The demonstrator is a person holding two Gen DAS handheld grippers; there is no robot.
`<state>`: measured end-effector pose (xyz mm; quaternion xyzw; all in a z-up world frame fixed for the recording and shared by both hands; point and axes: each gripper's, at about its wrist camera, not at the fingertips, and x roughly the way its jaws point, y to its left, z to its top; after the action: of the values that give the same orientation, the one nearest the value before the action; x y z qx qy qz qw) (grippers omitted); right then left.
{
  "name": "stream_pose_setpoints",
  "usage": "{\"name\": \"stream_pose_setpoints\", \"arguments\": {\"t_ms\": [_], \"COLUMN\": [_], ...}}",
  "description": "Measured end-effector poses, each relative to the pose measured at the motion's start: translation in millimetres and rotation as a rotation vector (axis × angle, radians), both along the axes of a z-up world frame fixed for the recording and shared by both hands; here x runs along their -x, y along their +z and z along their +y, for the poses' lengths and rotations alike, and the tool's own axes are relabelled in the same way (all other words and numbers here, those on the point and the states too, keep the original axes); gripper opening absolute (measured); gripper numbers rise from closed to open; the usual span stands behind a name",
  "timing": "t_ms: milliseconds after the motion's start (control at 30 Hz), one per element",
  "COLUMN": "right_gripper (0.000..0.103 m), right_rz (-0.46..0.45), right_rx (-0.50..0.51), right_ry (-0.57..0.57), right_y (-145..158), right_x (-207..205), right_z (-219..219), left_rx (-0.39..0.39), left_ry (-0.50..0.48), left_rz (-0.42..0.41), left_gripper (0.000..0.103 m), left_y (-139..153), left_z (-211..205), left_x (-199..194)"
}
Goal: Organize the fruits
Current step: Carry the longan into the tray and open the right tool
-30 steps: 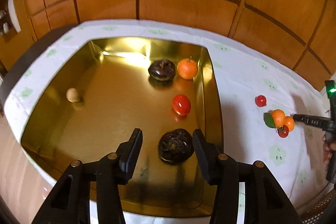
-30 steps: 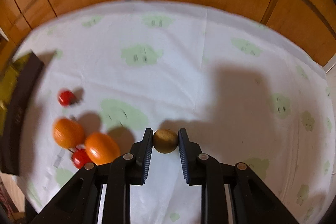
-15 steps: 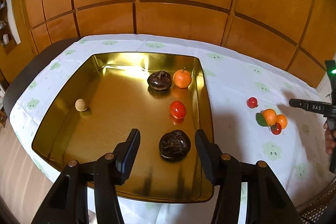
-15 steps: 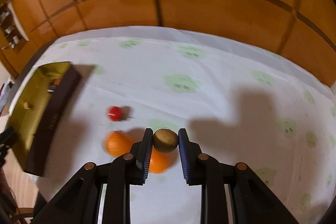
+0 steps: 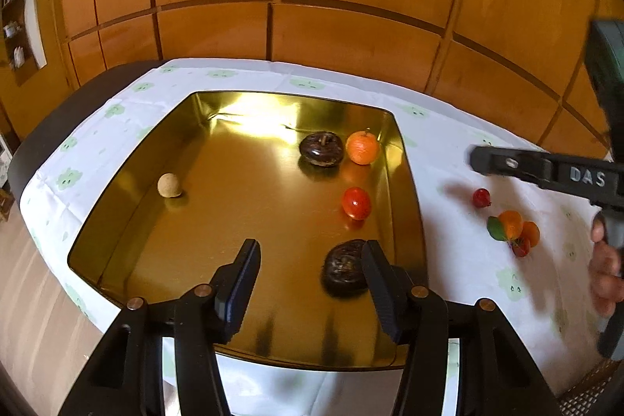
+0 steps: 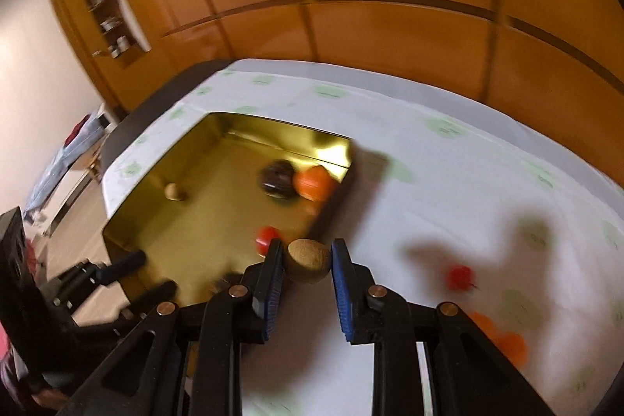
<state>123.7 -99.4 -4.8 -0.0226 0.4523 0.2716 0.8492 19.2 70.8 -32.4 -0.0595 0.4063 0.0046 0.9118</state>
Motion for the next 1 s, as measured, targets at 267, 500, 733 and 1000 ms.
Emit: {"name": "stream_pose_setpoints", "arguments": {"t_ms": [267, 500, 733, 1000], "right_gripper": [0.025, 0.025, 0.03, 0.03], "right_rz": [0.004, 0.044, 0.055, 0.014], "right_rx": [0.116, 0.202, 0.11, 0.038], "right_ry": [0.051, 0.019, -0.023, -0.077], "right_y": [-22, -51, -44, -23], "right_x": [-26, -53, -51, -33], "right_z": [64, 75, 57, 26], "left_rx": [0.028, 0.046, 0.049, 0.03], "left_ry": [0.015, 0.025, 0.021, -0.004], "left_rz": [0.002, 0.001, 0.005, -0.01], "left_gripper": [0.055, 0.055, 0.055, 0.055], "left_y": [-4, -7, -10, -2], "left_z": [15, 21, 19, 8], "left_x": [3, 2, 1, 5]}}
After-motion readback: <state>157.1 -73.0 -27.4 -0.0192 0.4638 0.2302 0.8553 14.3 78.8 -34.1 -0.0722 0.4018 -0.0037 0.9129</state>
